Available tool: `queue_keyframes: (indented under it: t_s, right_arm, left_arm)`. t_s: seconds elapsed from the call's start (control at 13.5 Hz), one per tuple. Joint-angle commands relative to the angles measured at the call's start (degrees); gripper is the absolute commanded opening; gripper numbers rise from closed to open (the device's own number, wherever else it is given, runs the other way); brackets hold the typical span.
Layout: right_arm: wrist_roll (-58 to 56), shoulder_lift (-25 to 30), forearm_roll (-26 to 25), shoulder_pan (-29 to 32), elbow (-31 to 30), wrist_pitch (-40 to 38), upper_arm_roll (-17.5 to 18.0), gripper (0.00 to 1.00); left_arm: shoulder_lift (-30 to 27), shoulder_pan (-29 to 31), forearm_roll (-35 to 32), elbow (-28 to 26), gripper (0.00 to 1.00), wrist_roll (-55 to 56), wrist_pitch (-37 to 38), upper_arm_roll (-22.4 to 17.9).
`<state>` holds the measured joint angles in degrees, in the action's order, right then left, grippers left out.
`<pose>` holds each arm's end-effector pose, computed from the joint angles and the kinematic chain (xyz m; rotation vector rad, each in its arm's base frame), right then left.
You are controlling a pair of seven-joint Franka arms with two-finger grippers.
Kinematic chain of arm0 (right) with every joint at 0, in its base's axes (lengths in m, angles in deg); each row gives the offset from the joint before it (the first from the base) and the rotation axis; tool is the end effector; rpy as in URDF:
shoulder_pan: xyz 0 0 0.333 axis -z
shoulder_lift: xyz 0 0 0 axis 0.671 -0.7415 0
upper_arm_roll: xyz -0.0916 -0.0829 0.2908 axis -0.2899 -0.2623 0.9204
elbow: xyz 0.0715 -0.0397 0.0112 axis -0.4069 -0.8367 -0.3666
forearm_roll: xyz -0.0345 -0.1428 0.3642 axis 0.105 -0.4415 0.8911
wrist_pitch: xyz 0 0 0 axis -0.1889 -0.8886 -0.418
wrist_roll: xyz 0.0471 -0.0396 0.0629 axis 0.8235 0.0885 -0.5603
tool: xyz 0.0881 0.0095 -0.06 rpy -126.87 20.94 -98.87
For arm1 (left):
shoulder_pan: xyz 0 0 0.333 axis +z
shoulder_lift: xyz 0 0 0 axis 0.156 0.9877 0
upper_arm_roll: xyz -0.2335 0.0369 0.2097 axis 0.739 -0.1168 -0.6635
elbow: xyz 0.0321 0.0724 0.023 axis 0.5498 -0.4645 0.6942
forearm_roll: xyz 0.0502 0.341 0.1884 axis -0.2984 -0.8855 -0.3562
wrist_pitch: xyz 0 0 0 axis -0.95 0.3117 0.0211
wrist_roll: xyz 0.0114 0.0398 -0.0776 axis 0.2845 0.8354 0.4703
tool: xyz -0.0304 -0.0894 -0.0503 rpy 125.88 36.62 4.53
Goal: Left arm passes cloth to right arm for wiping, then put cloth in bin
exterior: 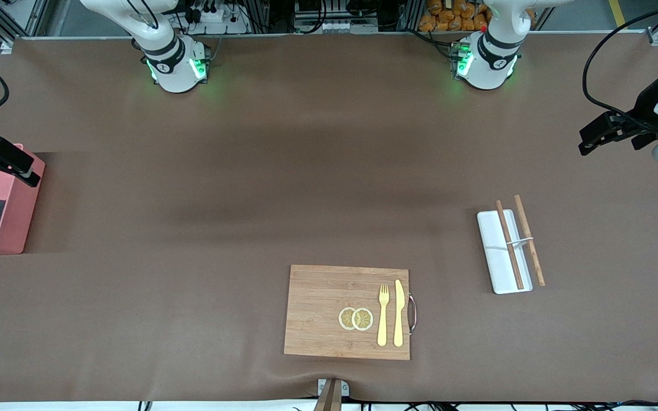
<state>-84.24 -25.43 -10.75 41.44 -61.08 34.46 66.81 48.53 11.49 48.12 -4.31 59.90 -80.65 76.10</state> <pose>0.5810 -0.0173 0.6451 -3.0917 0.0889 -0.2440 0.5494 -0.0506 0.6411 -3.1189 -0.1529 -0.0121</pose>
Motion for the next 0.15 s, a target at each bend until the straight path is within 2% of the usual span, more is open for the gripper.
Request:
queue_keyframes:
  t_s: [0.0,0.07]
  right_arm:
    - [0.74,0.21,-1.04,-0.18,0.05,-1.27,-0.21,1.00]
    - [0.75,0.21,-1.04,-0.18,-0.03,-1.27,-0.21,1.00]
  left_arm:
    - [0.34,0.04,-0.17,0.98,1.00,-0.95,0.12,0.17]
    - [0.34,0.04,-0.17,0.98,1.00,-0.95,0.12,0.17]
